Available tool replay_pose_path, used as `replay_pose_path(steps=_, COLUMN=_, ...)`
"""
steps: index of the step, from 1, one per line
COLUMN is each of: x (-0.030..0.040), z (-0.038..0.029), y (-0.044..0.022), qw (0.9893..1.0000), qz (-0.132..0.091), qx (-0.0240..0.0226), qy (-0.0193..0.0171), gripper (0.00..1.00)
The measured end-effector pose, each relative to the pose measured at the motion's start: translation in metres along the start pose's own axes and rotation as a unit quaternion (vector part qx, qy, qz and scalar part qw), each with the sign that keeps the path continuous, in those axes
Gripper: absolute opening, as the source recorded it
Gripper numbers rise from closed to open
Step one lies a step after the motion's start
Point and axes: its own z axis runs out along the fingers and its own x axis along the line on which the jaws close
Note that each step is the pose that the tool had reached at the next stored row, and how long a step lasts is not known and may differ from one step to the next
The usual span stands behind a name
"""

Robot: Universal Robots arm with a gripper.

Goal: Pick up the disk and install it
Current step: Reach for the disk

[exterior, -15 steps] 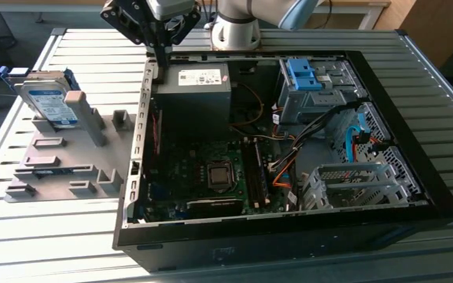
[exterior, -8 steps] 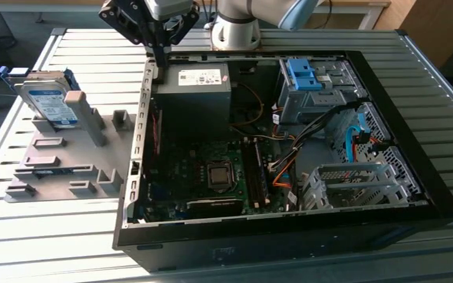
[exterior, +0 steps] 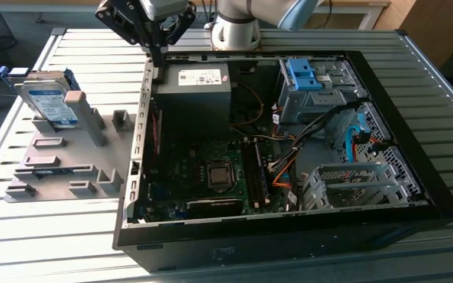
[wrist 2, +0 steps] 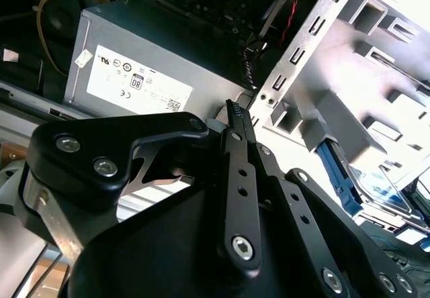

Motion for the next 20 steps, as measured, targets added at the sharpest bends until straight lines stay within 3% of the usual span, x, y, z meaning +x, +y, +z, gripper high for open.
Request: replay_pose_path(steps=20, x=0.013, z=0.0003, y=-0.001, qw=1.0, qz=0.0, qx=0.0, qy=0.0, gripper=0.11)
